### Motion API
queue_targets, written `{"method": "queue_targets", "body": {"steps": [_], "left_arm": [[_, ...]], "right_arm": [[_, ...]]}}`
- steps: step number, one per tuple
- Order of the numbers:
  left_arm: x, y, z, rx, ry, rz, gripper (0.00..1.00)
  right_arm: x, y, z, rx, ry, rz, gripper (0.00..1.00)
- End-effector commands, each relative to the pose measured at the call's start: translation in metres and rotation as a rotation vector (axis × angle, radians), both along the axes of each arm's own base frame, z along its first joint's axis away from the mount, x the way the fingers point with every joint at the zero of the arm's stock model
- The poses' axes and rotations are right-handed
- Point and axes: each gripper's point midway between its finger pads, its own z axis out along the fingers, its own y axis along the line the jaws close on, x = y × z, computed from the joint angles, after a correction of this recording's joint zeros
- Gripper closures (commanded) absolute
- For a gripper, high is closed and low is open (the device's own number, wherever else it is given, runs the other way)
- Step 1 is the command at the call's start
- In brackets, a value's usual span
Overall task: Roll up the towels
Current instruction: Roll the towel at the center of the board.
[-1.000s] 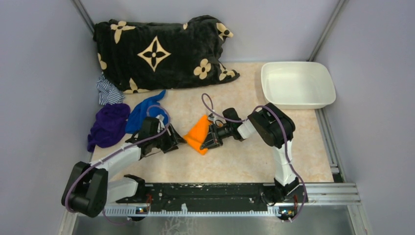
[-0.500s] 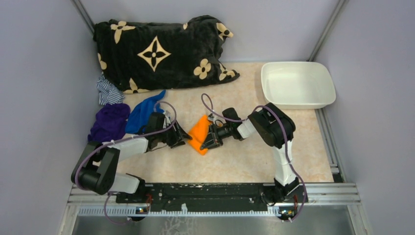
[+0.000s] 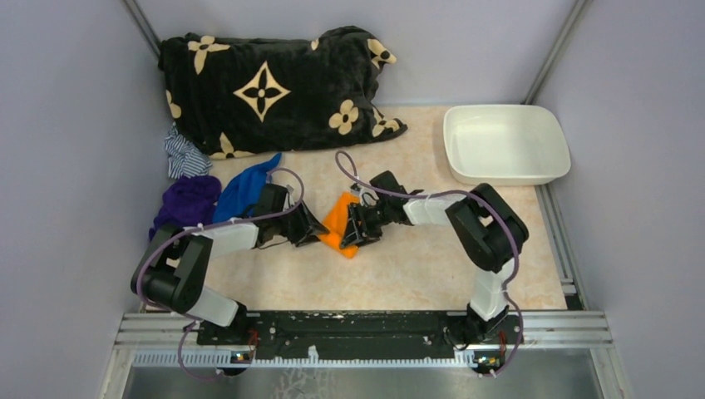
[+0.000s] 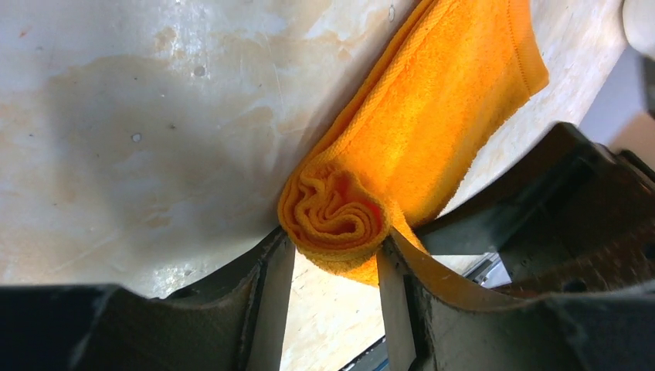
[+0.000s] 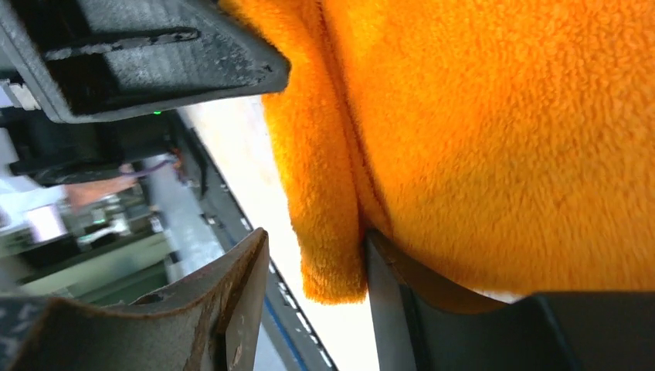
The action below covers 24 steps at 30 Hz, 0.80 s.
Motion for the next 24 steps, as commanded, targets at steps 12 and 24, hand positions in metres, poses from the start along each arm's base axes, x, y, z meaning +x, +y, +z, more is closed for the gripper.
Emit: {"method": "queue_targets", "body": {"steps": [12,24], "left_arm": [[-0.025,0.030,-0.047,0.166,0.154,0.077,0.51],[-0.026,0.029,-0.049,0.170,0.164,0.071,0.51]], "right_arm": [[-0.004,0.018,0.061,-0.338,-0.975,0.272,0.57],[0.009,0.009,-0.012,-0.588,-1.051,0.379,0.52]]}}
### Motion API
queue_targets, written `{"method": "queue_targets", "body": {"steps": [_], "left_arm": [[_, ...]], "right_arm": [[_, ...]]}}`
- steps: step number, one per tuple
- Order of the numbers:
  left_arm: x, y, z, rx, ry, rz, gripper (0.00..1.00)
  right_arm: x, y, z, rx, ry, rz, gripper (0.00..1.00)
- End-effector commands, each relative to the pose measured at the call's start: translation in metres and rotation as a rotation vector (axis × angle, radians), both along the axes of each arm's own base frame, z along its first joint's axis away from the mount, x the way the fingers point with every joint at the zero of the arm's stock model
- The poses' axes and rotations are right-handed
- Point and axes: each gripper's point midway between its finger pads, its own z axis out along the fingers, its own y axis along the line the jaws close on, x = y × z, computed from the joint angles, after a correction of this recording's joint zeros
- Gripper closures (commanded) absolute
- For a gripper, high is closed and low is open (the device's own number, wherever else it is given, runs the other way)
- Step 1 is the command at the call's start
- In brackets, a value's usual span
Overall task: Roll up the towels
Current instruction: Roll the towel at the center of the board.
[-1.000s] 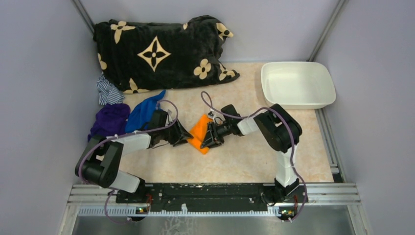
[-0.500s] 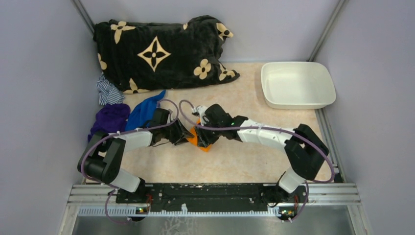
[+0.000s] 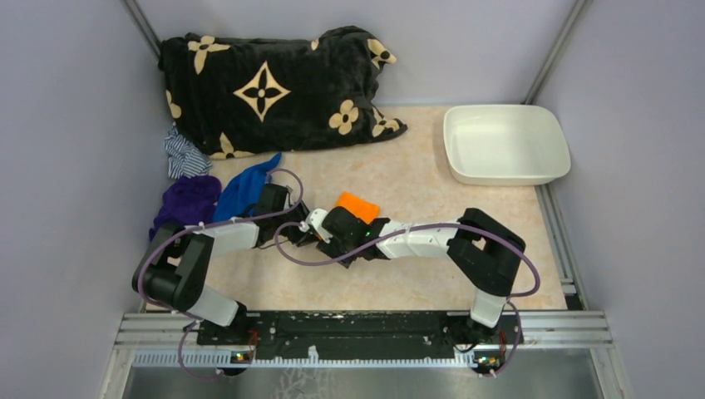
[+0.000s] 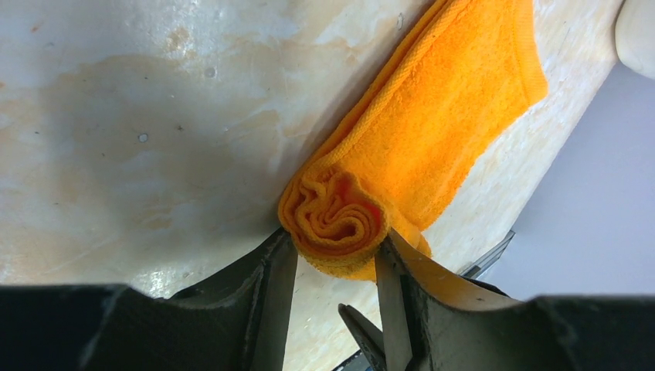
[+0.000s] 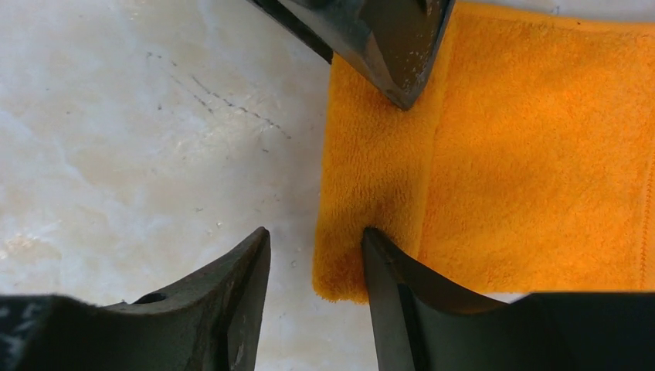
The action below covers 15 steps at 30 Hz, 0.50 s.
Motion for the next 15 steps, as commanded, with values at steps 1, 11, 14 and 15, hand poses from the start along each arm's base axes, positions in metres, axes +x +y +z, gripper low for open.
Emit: {"method": "queue_targets", "body": {"steps": [1,11,14,15], "left_arm": [[-0.028,0.030,-0.047,0.178,0.135,0.028,0.51],[-0.028,0.030,-0.052,0.198,0.145,0.003,0.50],[-0.028,0.031,-0.052,0.203,0.147,0.000,0.51],[-0.029,0.032,-0.053,0.205,0.150,0.002,0.50]], "right_arm": [[0.021,-0.005,-0.011,-0.081,-0.106,-0.020,0.52],[0.029,-0.026,-0.016,-0.164,-0.163,-0.052,0.51],[0.023,-0.012,0.014,-0.064,-0.157,-0.018,0.51],[0.023,-0.008,0.027,-0.026,-0.165,-0.010,0.51]]}}
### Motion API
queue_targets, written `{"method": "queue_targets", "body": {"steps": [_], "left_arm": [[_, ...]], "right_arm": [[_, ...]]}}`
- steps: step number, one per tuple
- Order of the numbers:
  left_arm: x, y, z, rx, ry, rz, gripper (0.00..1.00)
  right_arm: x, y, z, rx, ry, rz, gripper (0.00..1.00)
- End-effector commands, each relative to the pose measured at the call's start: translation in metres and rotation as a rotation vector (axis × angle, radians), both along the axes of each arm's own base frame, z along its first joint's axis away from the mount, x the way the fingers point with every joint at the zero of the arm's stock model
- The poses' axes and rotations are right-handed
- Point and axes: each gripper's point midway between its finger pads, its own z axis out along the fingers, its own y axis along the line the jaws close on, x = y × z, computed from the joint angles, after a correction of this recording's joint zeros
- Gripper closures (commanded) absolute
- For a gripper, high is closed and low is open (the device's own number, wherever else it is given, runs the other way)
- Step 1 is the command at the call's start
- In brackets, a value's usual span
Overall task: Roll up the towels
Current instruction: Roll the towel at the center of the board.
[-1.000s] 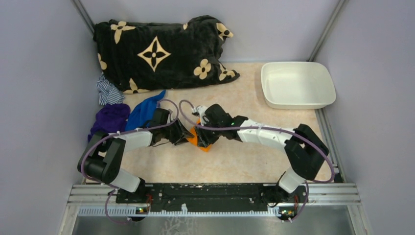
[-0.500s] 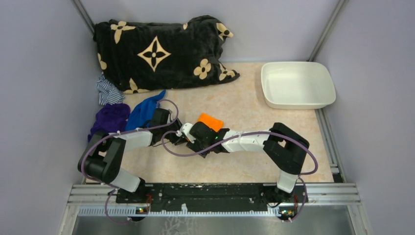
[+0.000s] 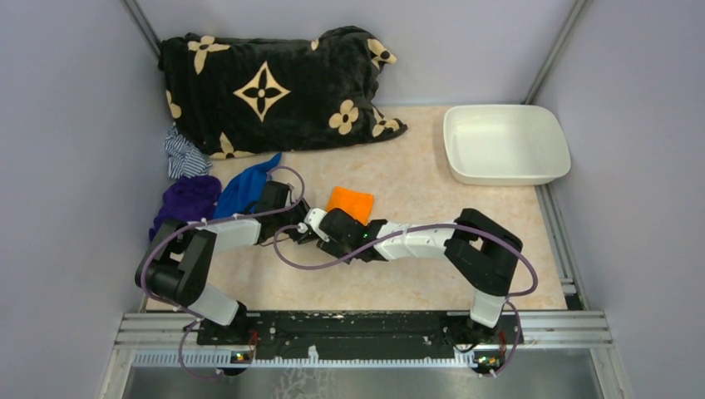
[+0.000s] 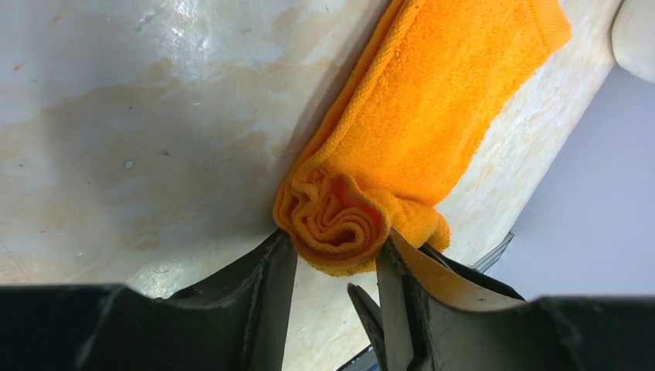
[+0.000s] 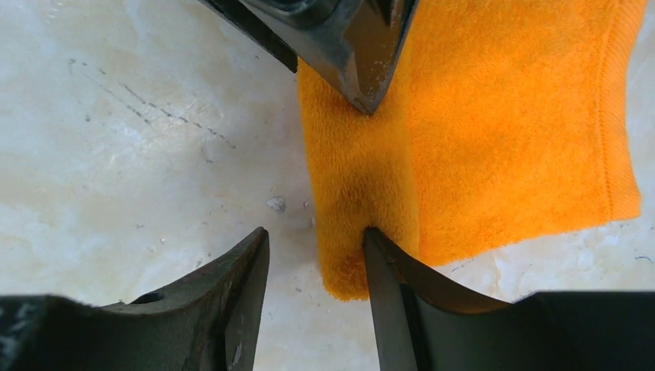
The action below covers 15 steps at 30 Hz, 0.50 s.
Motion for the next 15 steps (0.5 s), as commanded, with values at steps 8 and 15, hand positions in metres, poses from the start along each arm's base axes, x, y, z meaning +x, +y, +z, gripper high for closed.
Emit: {"method": "queue_targets", "body": {"steps": [8,15], "left_arm": [[-0.035,0.035,-0.052,0.206,0.146,0.005,0.50],[-0.036,0.036,-0.051,0.211,0.147,0.007,0.50]], "right_arm": [[0.001,0.001,0.049,0.084,-0.062,0.048,0.51],[-0.001,-0.008,0.001,-0.025,-0.019,0.047,0.51]]}}
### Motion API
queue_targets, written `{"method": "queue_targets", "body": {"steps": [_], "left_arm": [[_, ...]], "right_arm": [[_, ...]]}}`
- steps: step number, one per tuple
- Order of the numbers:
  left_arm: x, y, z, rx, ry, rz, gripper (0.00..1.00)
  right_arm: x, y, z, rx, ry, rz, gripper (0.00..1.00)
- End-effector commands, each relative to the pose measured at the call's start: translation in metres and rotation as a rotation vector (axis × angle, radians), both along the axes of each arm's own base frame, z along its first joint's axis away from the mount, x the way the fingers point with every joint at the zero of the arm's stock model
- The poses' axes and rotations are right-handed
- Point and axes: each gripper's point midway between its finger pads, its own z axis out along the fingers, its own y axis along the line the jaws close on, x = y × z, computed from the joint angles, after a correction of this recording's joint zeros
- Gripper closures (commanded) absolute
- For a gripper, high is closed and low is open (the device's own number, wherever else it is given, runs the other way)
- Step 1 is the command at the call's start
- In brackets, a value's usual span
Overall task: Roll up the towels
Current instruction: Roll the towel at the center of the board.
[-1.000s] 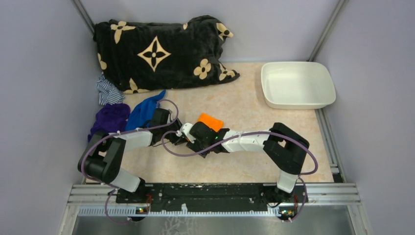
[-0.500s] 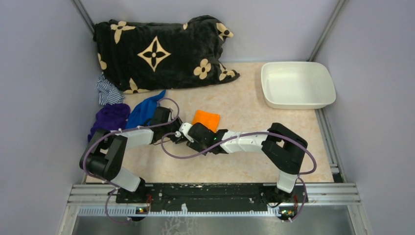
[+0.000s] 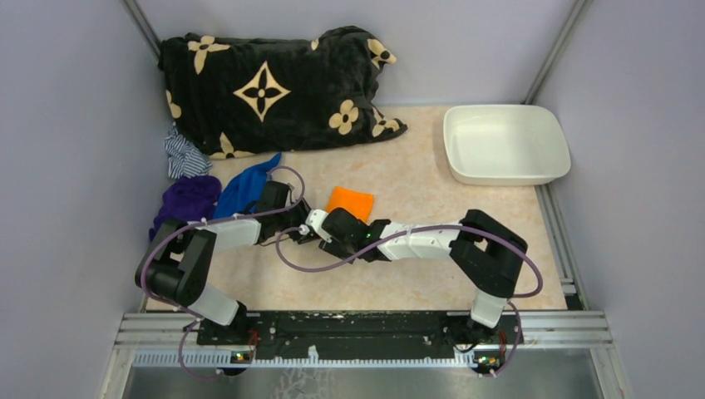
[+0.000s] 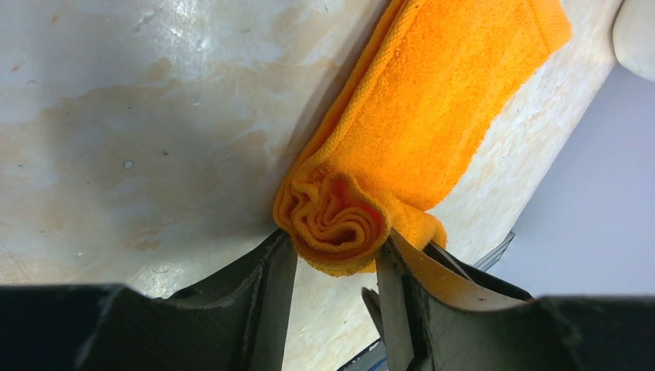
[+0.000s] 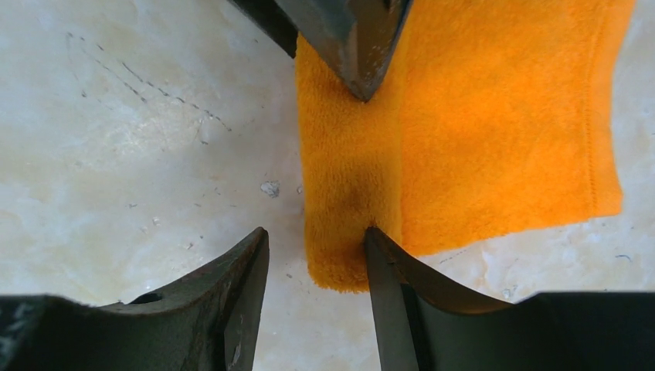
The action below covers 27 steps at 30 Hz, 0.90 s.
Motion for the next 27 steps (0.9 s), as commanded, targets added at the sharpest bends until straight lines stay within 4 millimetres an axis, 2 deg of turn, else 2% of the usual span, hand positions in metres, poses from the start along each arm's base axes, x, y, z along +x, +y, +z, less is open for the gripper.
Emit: {"method": "queue_targets", "body": {"steps": [1,9,14,17,24,27], "left_arm": [[-0.035,0.036,-0.051,0.210,0.147,0.009,0.50],[-0.037,0.042,-0.054,0.220,0.153,0.011,0.51],[-0.038,0.045,-0.056,0.225,0.156,0.007,0.52],[-0.038,0.047,-0.058,0.225,0.164,0.003,0.52],[-0.037,0.048,-0.058,0.229,0.167,-0.006,0.53],[-0.036,0.049,-0.057,0.233,0.164,-0.006,0.53]], "right_arm": [[0.004,-0.005,-0.021,-0.050,-0.007,-0.003,0.51],[0.011,-0.022,-0.057,-0.151,0.003,-0.042,0.48],[0.018,-0.033,-0.062,-0.158,0.014,-0.080,0.48],[0.020,-0.029,-0.052,-0.128,0.014,-0.074,0.48],[0.014,-0.001,0.002,0.042,0.011,0.037,0.46],[0.016,0.000,0.012,0.059,-0.026,0.072,0.43]]}}
